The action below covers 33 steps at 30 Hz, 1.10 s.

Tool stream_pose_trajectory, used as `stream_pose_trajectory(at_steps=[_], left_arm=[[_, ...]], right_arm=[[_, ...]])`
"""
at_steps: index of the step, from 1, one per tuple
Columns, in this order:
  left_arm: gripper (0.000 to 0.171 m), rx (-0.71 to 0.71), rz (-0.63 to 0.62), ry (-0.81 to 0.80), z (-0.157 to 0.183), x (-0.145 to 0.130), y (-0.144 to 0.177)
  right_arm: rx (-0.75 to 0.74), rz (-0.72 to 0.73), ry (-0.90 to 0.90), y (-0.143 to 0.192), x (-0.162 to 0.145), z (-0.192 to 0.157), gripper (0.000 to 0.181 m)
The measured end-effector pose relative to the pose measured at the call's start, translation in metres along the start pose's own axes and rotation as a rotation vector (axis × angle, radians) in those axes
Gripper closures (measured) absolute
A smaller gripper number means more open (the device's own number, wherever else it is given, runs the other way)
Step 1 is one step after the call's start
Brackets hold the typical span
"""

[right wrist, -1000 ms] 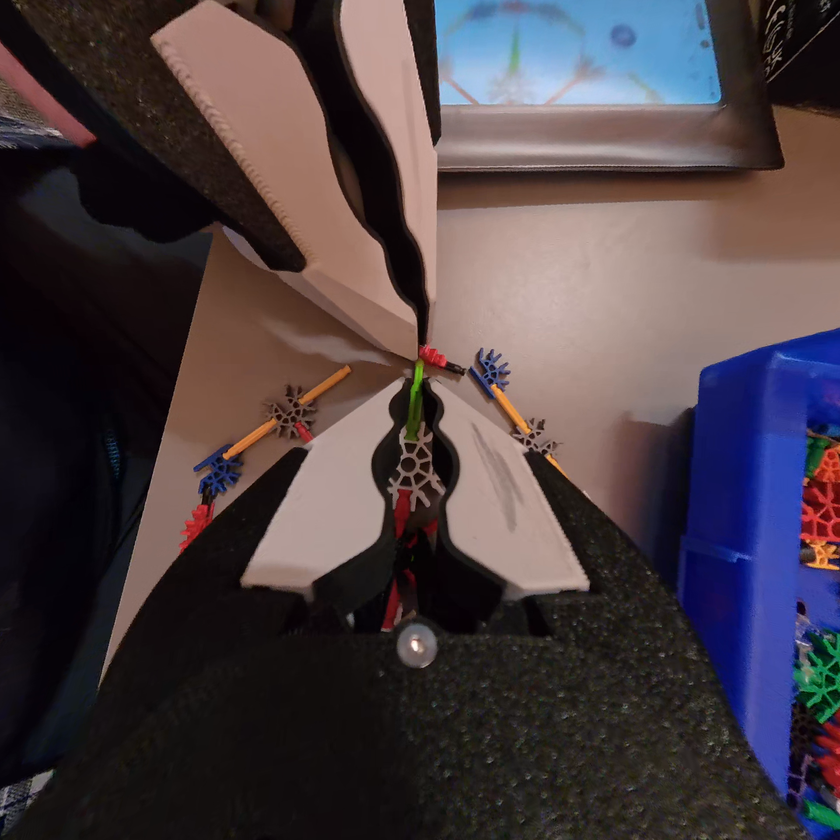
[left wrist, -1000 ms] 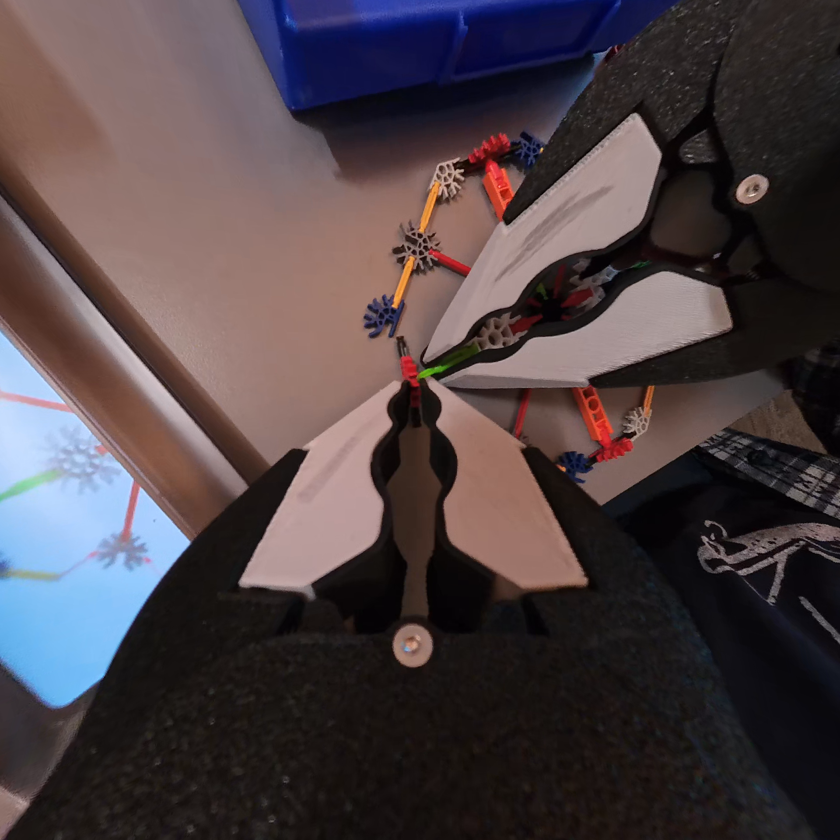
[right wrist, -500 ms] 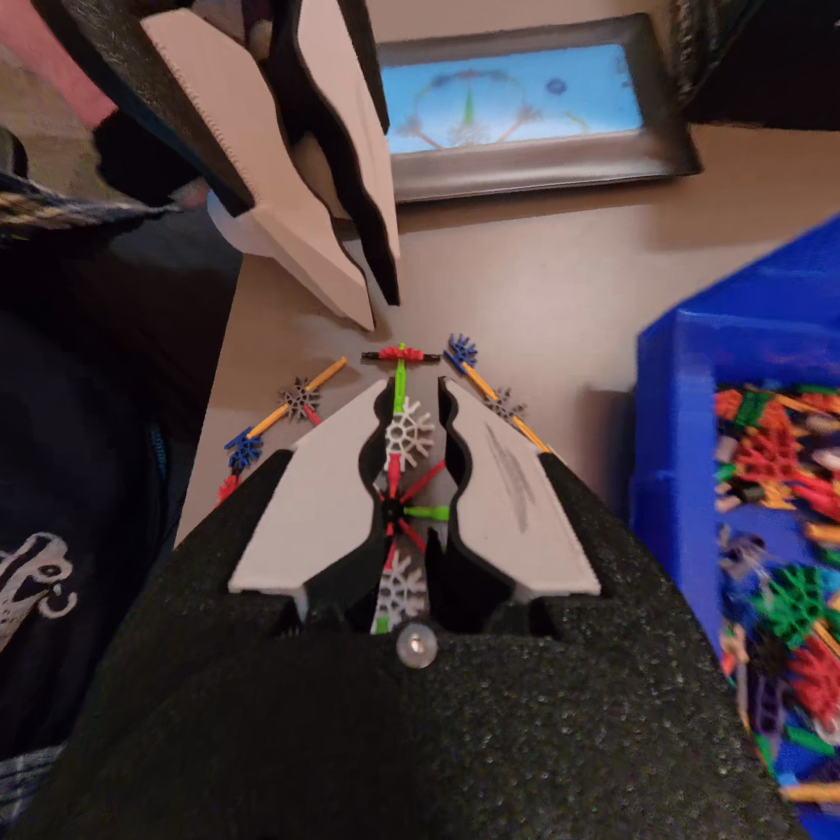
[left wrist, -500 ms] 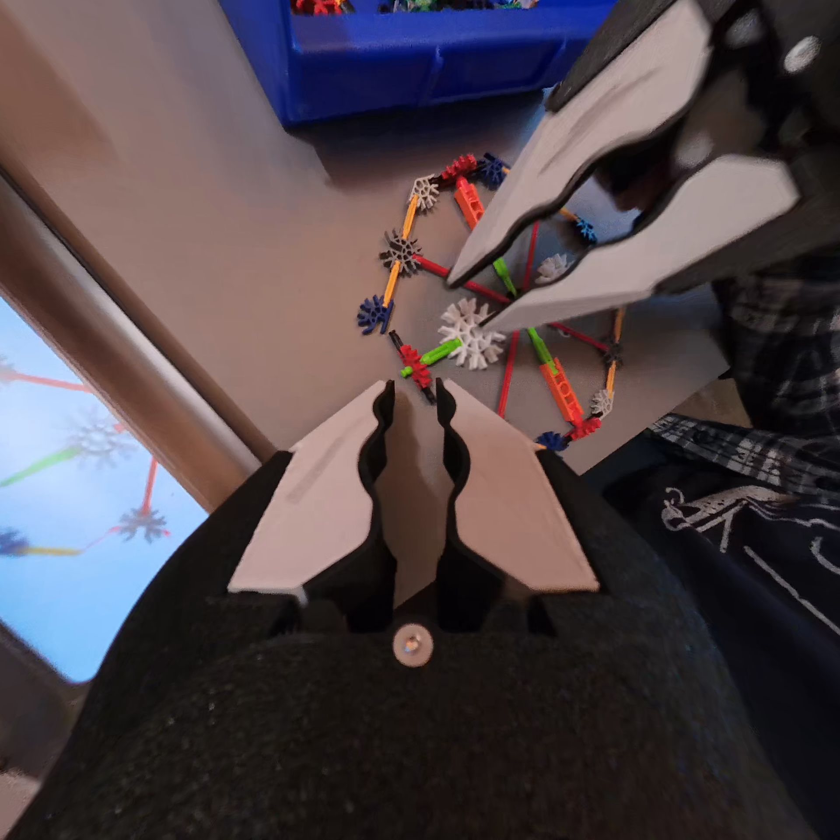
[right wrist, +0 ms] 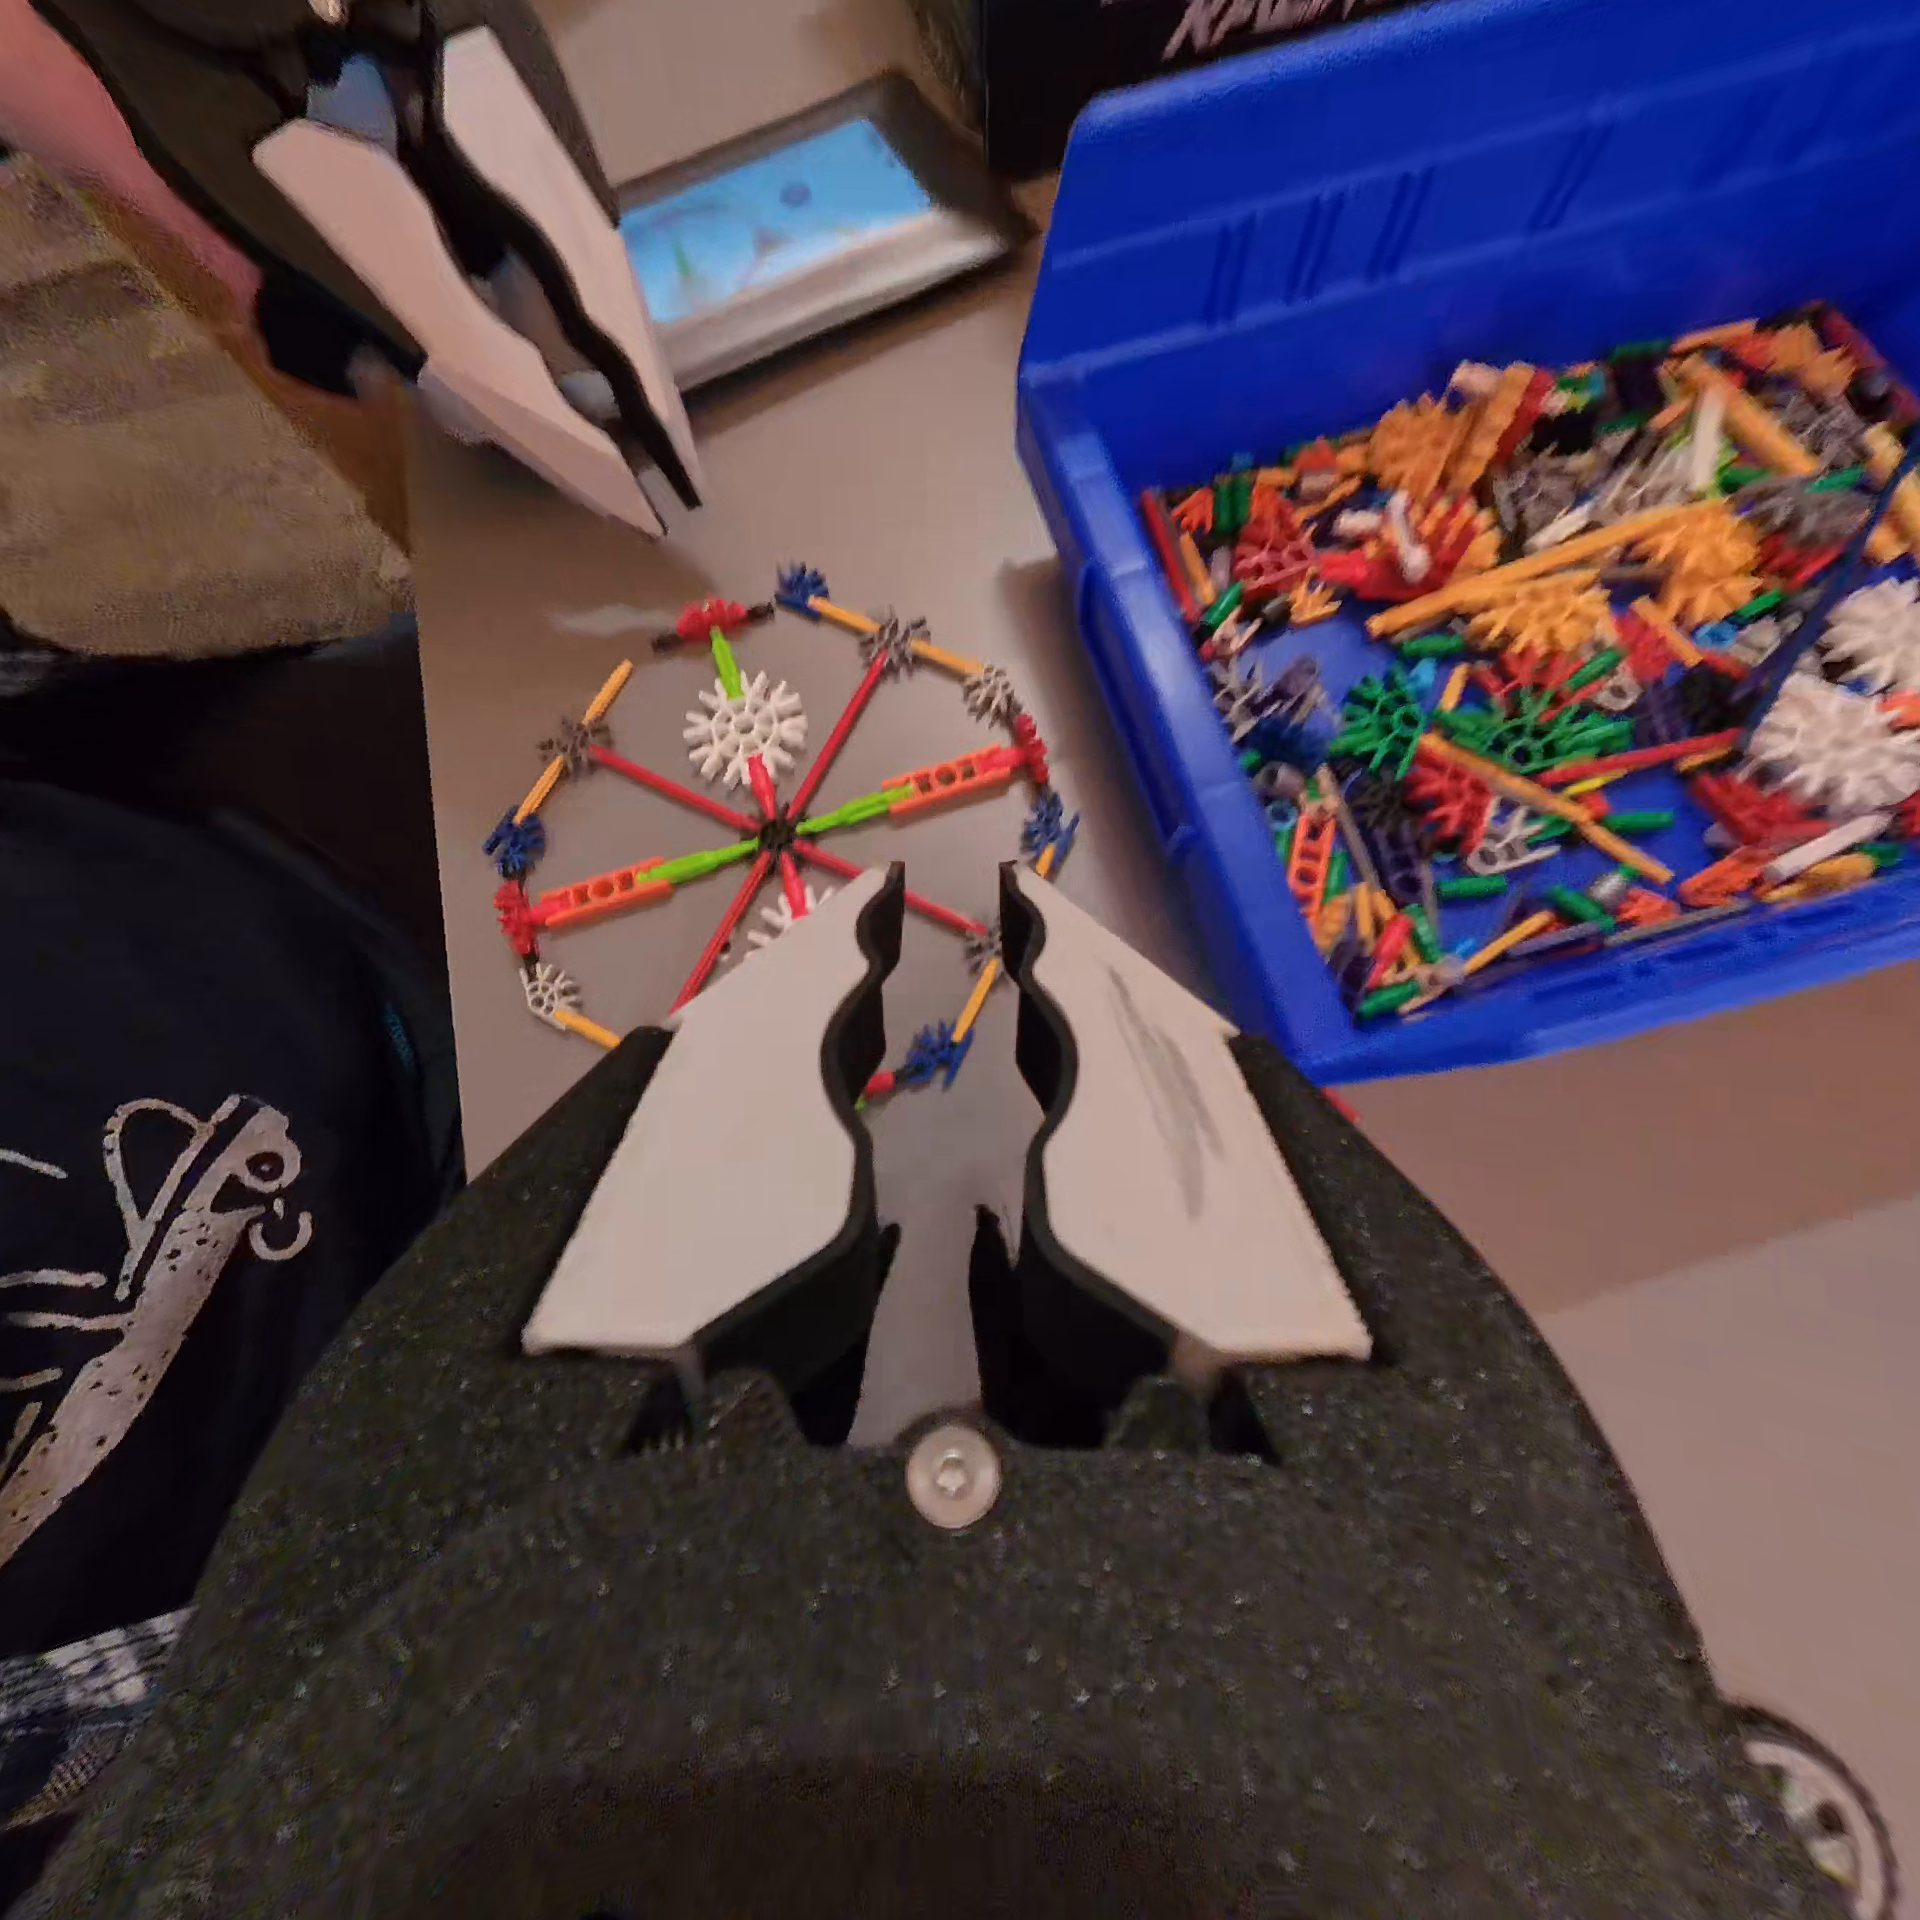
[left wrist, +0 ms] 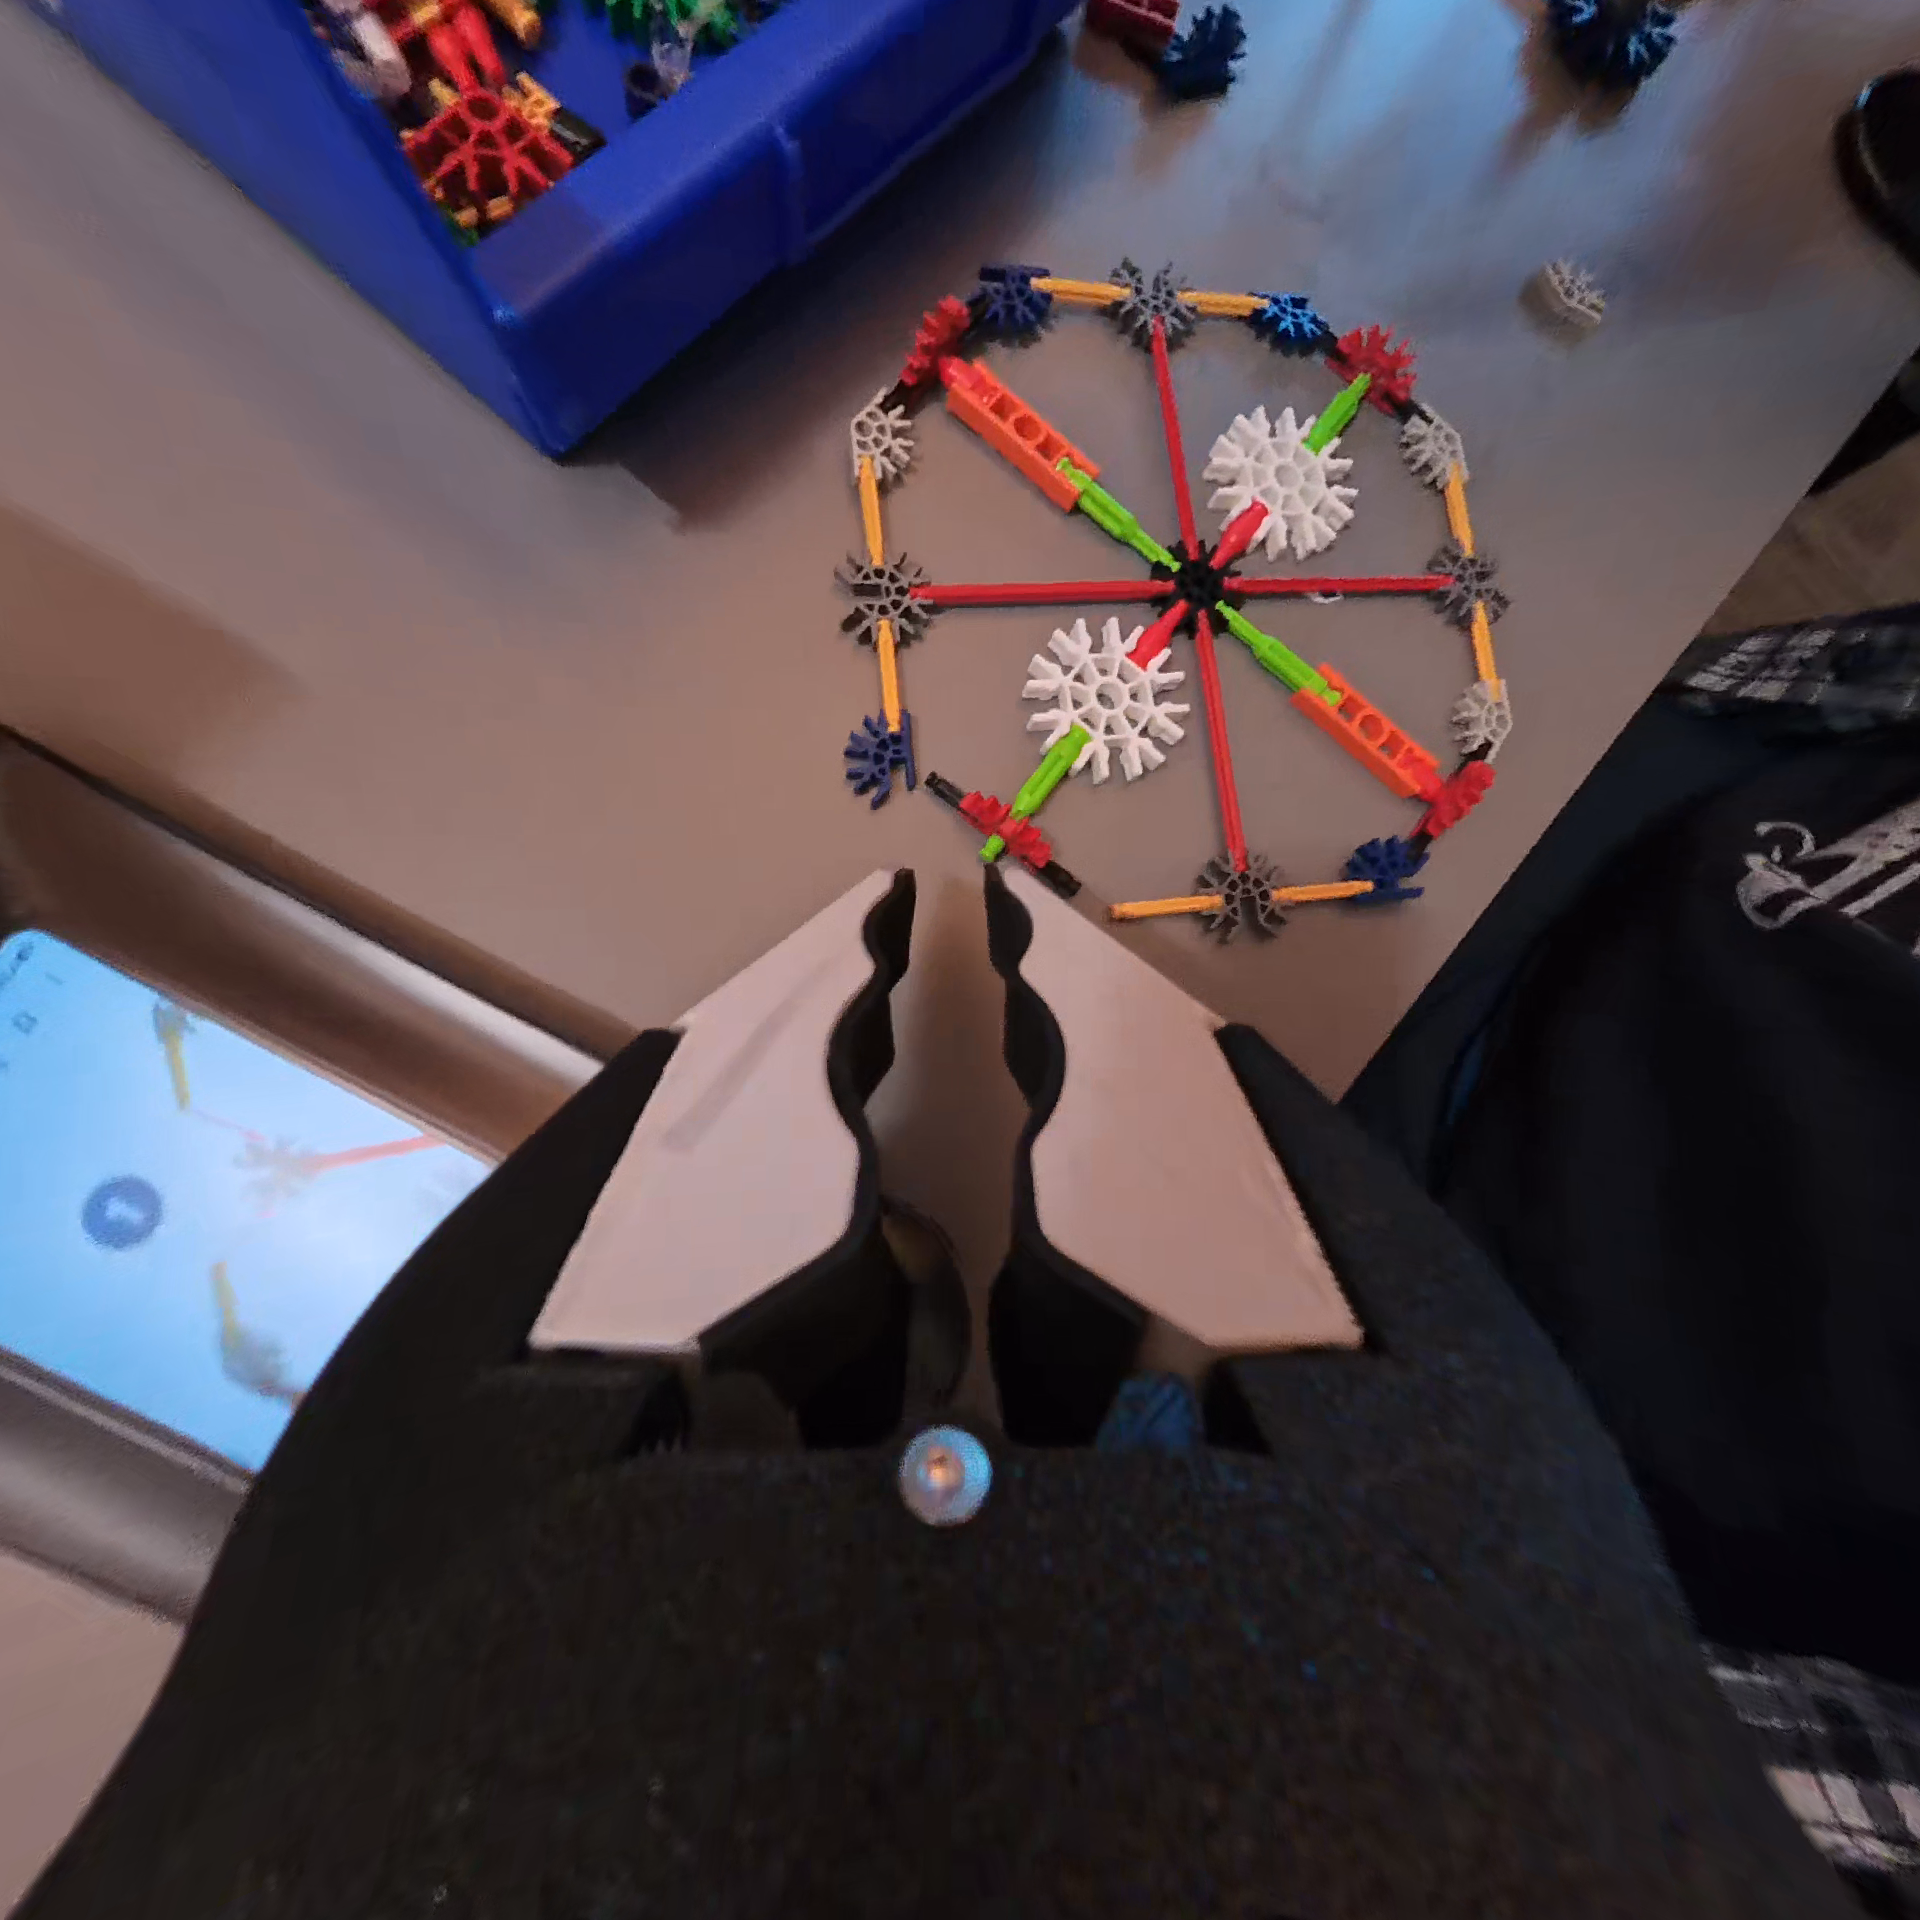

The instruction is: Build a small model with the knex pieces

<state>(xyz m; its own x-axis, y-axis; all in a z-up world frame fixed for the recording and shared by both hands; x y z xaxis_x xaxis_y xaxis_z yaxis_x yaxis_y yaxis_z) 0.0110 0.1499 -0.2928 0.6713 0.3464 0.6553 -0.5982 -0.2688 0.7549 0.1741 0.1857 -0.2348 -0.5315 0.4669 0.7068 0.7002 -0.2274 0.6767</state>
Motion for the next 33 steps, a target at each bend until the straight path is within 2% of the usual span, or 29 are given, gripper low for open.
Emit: stream_pose_trajectory(at_steps=[7, 12, 18, 20, 27, 33], left_arm=[[0.16, -0.025, -0.056, -0.129, 0.006, 0.0, -0.011], [0.16, -0.054, -0.085, -0.166, 0.011, -0.001, -0.018], [0.159, 0.007, -0.051, -0.185, -0.014, 0.006, -0.004], [0.159, -0.012, -0.047, -0.201, -0.016, 0.008, -0.004], [0.158, -0.033, -0.129, -0.314, -0.022, -0.001, -0.021], [0.158, -0.075, -0.113, -0.346, -0.021, 0.003, -0.027]], right_arm=[[-0.032, -0.103, -0.012, -0.012, -0.033, -0.009, 0.164], [-0.038, -0.111, 0.011, -0.015, -0.032, -0.018, 0.164], [-0.031, -0.093, 0.033, -0.024, -0.023, -0.026, 0.163], [-0.026, -0.099, 0.031, -0.03, -0.021, -0.025, 0.163], [0.007, -0.115, 0.044, -0.049, -0.018, -0.031, 0.163], [0.007, -0.109, 0.039, -0.057, -0.013, -0.028, 0.163]])
Point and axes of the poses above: each gripper's, where its closed fingertips meet, y back along the fingers, x out of its top, z = x × y across the jaws, the point moved 1 cm from there along y, back along the fingers, and after that the axes turned 12 degrees about -y, right-handed, at the moved point
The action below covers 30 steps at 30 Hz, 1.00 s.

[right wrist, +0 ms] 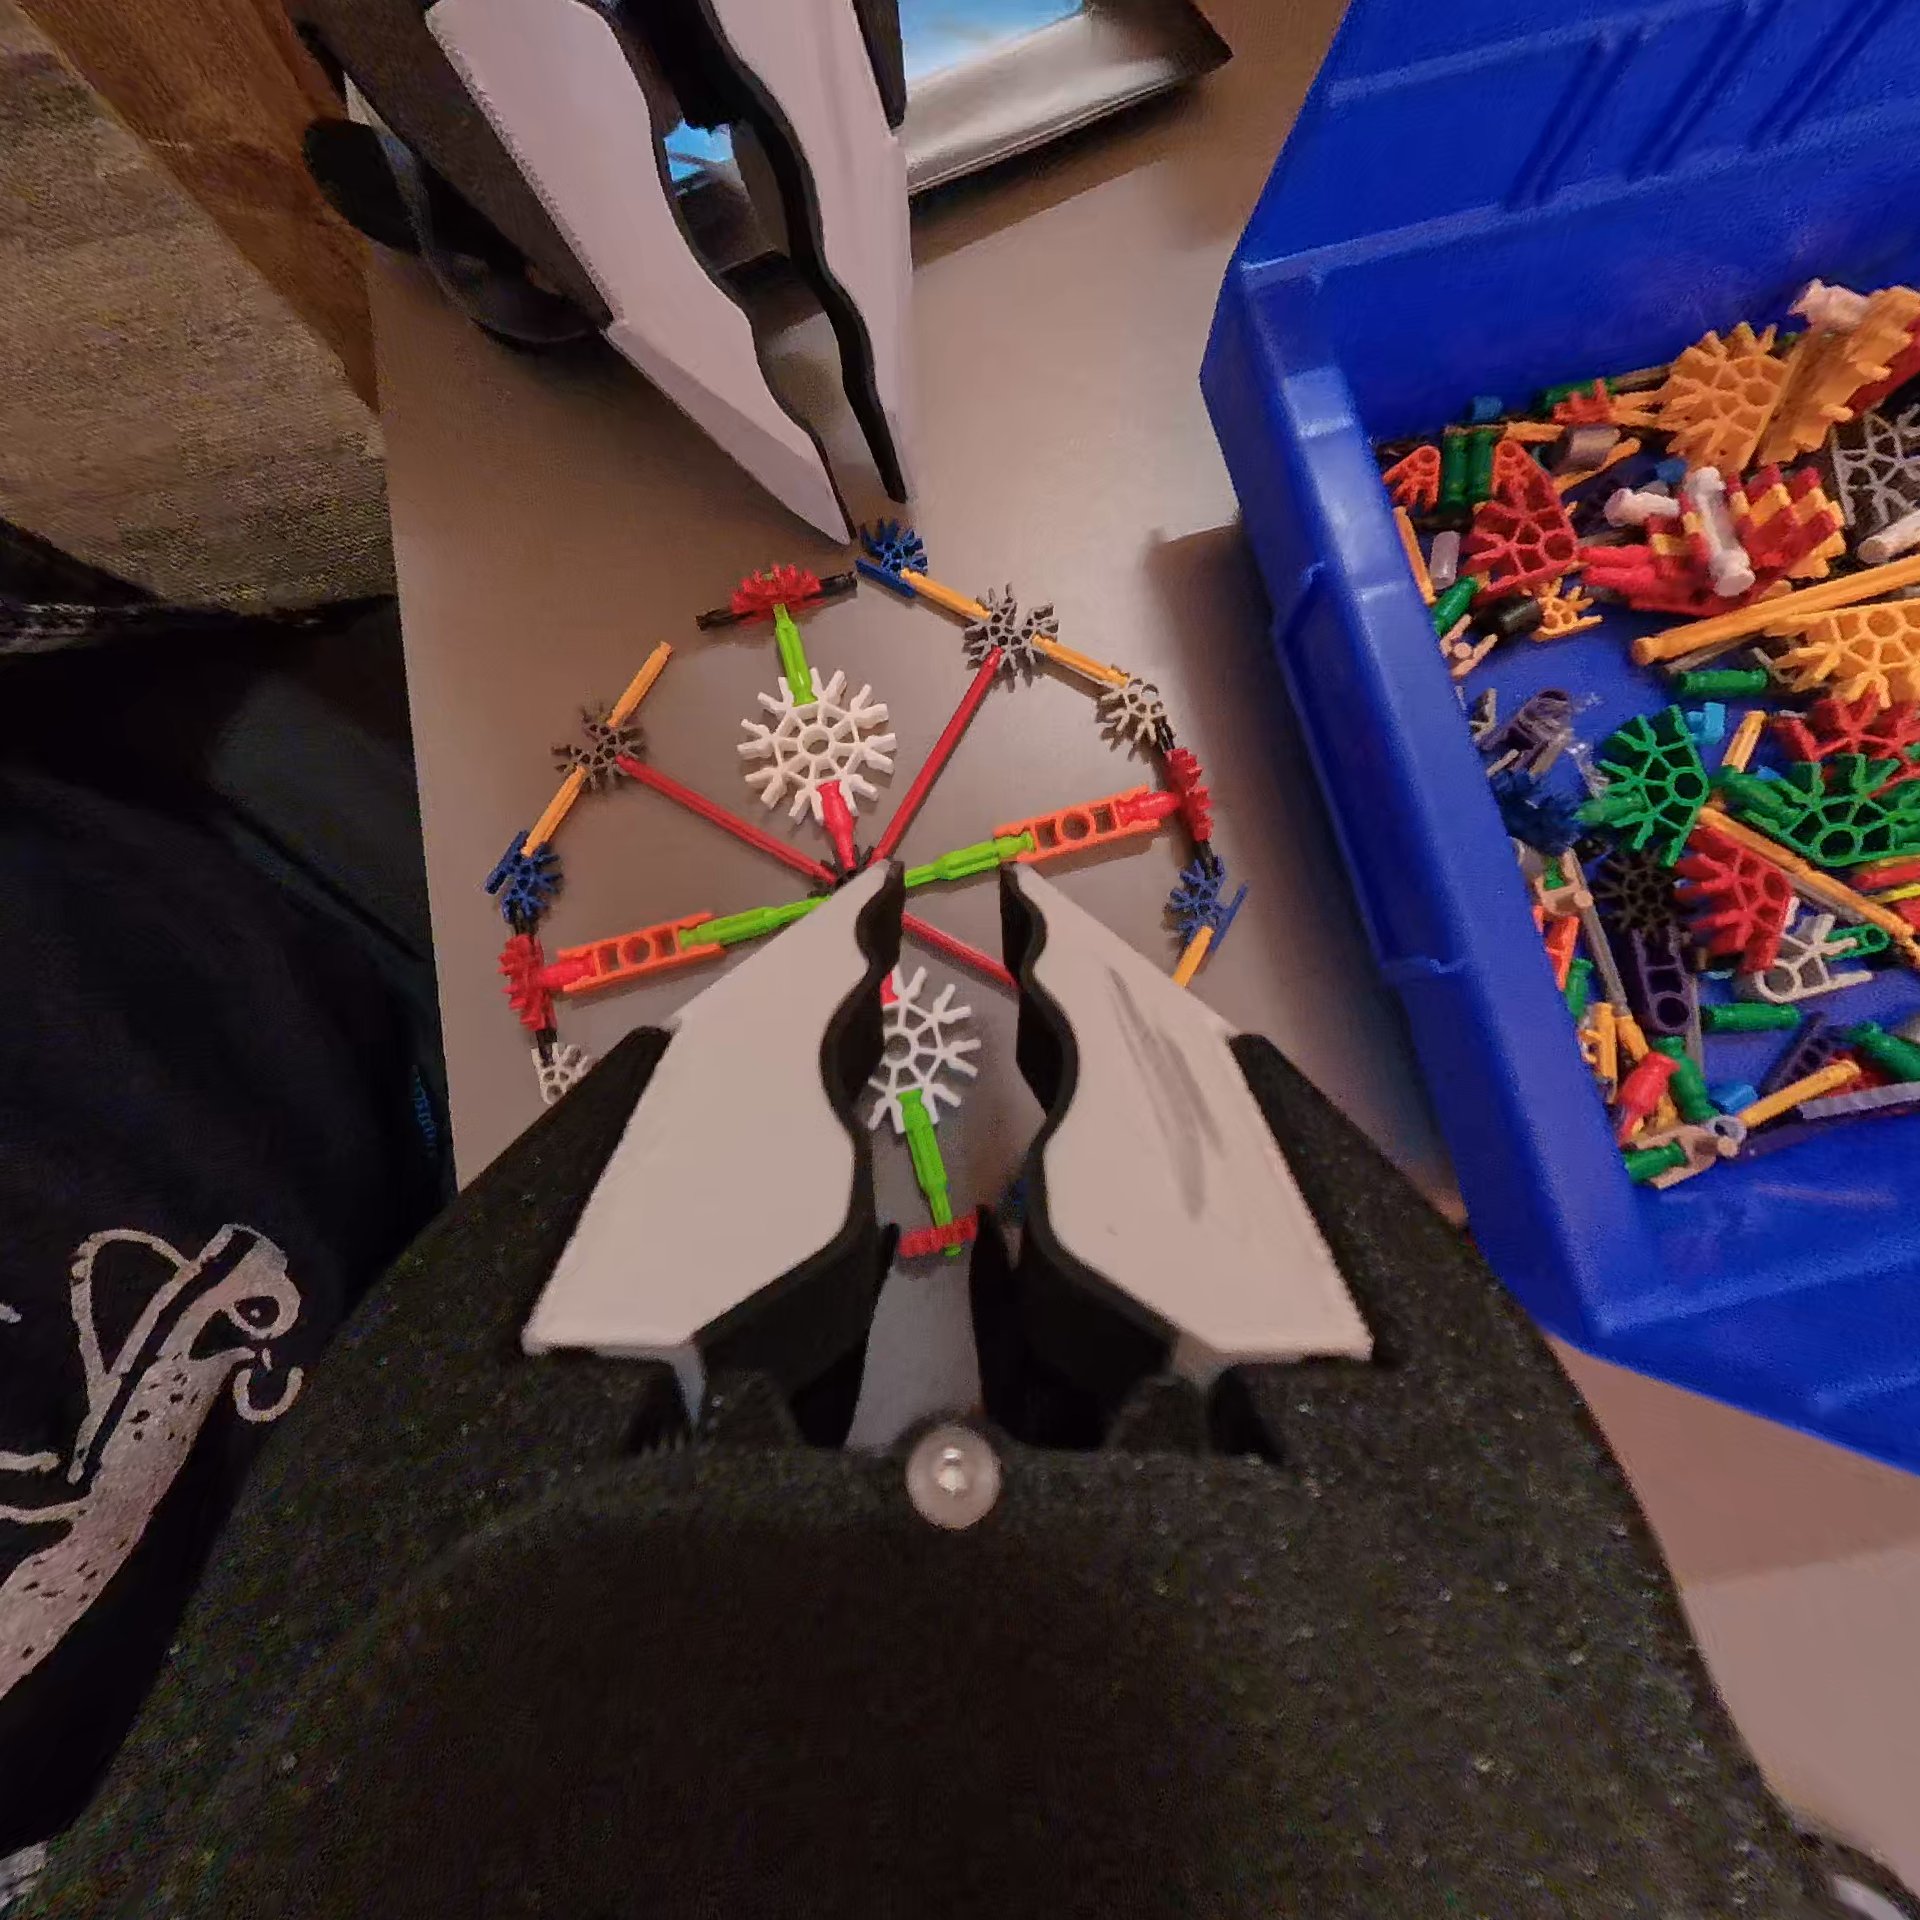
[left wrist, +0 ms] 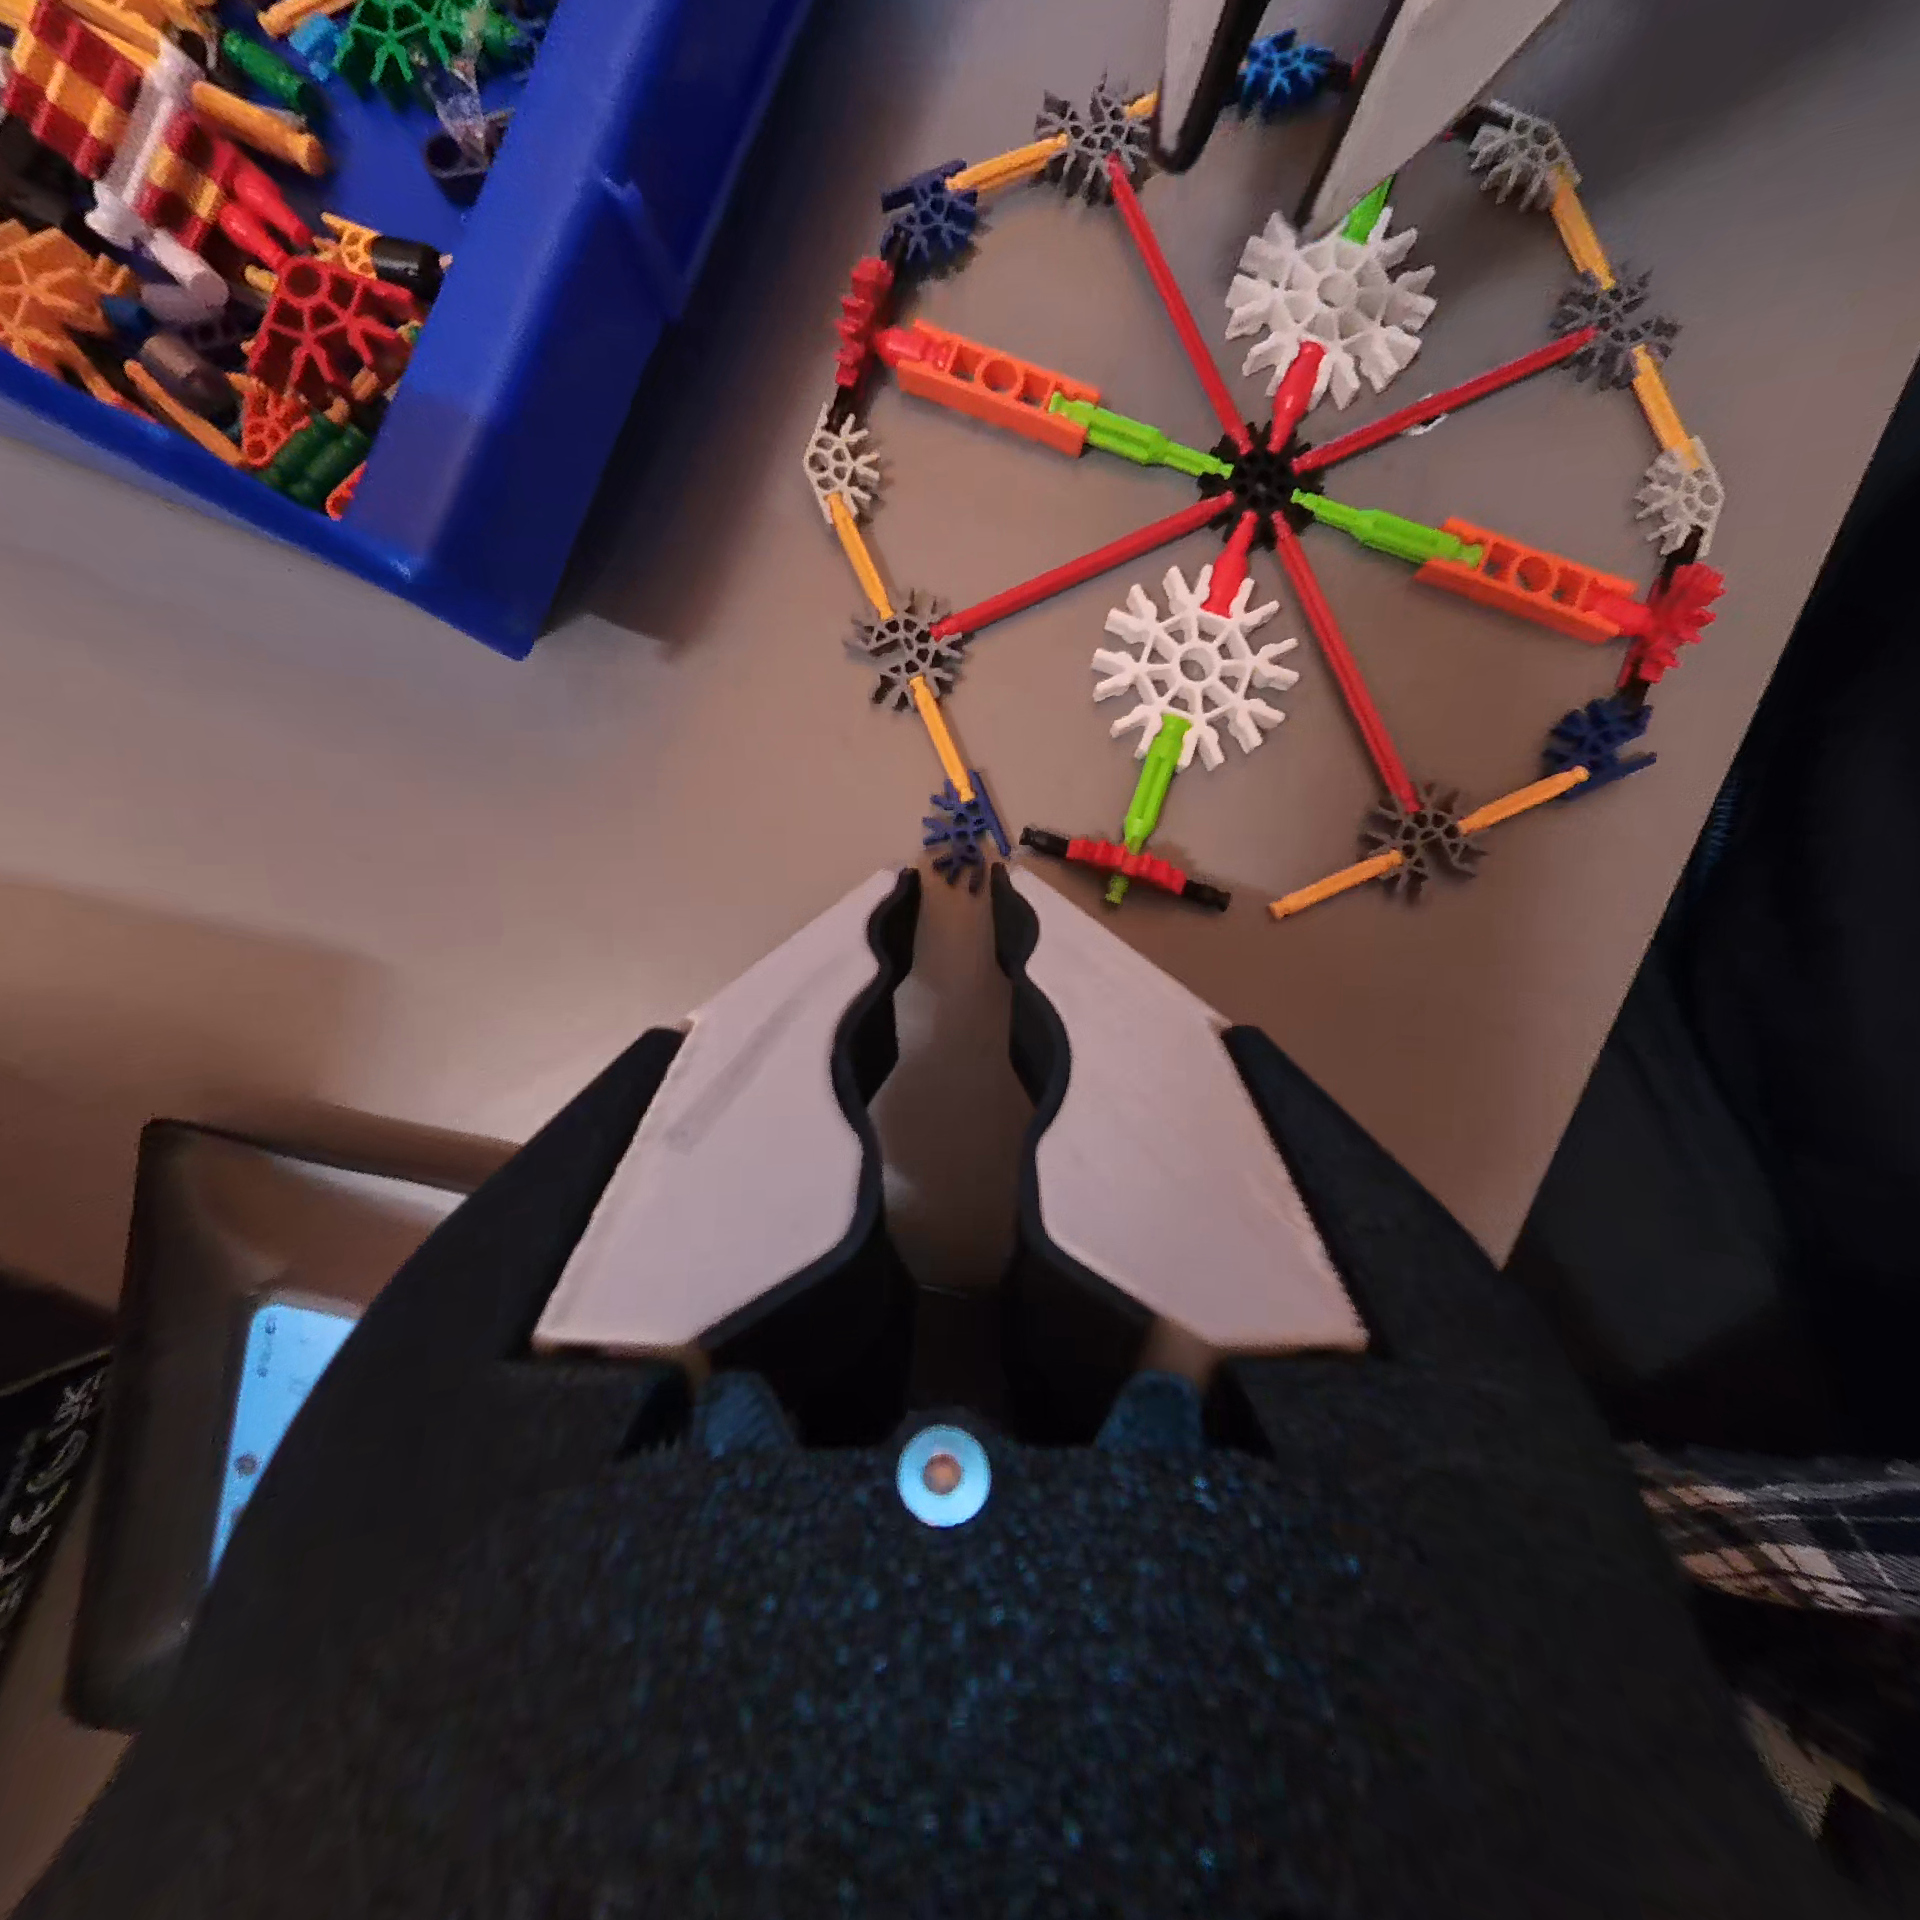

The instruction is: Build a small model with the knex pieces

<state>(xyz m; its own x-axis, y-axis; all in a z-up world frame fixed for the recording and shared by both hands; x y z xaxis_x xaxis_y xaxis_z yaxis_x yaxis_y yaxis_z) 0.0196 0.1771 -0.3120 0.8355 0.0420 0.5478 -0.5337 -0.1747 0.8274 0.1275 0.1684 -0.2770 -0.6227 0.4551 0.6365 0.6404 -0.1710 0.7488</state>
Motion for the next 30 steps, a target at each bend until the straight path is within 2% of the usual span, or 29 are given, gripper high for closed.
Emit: stream_pose_trajectory(at_steps=[12, 17, 24, 30], left_arm=[[0.165, -0.006, 0.023, -0.054, 0.004, 0.003, -0.005], [0.171, -0.007, 0.046, -0.078, 0.004, 0.008, -0.004], [0.16, -0.031, 0.046, -0.094, -0.001, 0.008, -0.001], [0.158, -0.07, 0.016, -0.123, 0.003, 0.006, -0.007]], right_arm=[[0.043, -0.049, 0.122, -0.043, 0.029, -0.006, 0.168], [0.066, -0.025, 0.109, -0.039, 0.043, 0.0, 0.168], [0.081, -0.079, 0.143, -0.045, 0.036, -0.002, 0.168], [0.095, -0.084, 0.148, -0.049, 0.036, -0.004, 0.168]])
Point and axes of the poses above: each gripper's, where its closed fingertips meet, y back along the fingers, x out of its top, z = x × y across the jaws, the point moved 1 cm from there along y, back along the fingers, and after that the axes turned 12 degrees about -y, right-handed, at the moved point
